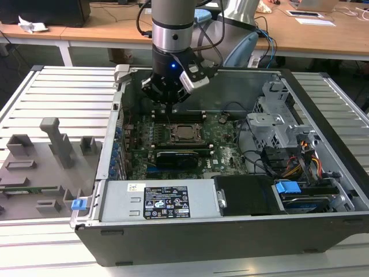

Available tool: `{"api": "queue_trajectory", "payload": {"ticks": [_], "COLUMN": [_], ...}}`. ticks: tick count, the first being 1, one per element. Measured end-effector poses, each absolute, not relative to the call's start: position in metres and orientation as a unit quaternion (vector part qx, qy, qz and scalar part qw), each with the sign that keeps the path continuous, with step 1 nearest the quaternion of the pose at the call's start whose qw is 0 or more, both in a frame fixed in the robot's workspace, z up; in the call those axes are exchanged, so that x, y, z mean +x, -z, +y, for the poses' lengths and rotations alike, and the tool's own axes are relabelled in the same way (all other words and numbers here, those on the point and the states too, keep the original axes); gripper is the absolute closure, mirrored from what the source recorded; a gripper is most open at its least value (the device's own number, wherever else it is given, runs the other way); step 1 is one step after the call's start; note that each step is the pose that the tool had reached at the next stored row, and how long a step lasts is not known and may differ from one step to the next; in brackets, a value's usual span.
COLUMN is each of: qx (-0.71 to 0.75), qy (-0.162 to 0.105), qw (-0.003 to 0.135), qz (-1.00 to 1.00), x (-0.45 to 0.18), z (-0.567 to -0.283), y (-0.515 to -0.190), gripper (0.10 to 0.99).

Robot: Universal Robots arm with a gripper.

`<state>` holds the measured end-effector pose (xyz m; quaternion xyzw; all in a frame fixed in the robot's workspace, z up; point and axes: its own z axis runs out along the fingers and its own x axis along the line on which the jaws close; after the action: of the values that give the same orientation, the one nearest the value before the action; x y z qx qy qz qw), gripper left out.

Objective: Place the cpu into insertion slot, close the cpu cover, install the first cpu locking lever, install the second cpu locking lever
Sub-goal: 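Install the first cpu locking lever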

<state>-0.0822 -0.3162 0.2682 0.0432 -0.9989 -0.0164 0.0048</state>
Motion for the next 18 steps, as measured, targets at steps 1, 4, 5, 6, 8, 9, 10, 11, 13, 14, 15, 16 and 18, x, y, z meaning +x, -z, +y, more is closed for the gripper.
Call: {"api": "queue_trajectory", "payload": {"ticks": [1,4,5,6,8,9,10,11,13,14,15,16,18], "qx": [0.043,0.043,0.043,0.043,0.043,0.043,0.043,0.043,0.043,0.043,0.043,0.043,0.043], "qy": [0.017,0.018,0.018,0.018,0.018,0.018,0.018,0.018,0.018,0.018,0.019,0.019,0.019], "qw": [0.005,0.005,0.005,0.005,0.005,0.005,0.005,0.005,0.005,0.005,0.005,0.005,0.005], "qz": [-0.999,-0.999,-0.999,-0.999,-0.999,-0.999,-0.999,-0.999,-0.999,-0.999,-0.999,-0.999,-0.999], "x": [-0.085,-0.09,-0.091,-0.091,-0.093,-0.094,-0.095,-0.095,-0.096,-0.097,-0.097,-0.097,-0.098], "z": [-0.316,-0.314,-0.314,-0.312,-0.31,-0.309,-0.308,-0.307,-0.305,-0.303,-0.301,-0.299,-0.296], "y": [-0.268,-0.268,-0.267,-0.267,-0.266,-0.265,-0.265,-0.264,-0.264,-0.263,-0.263,-0.262,-0.262], "gripper": [0.98,0.98,0.98,0.98,0.98,0.98,0.98,0.98,0.98,0.98,0.98,0.98,0.98]}}
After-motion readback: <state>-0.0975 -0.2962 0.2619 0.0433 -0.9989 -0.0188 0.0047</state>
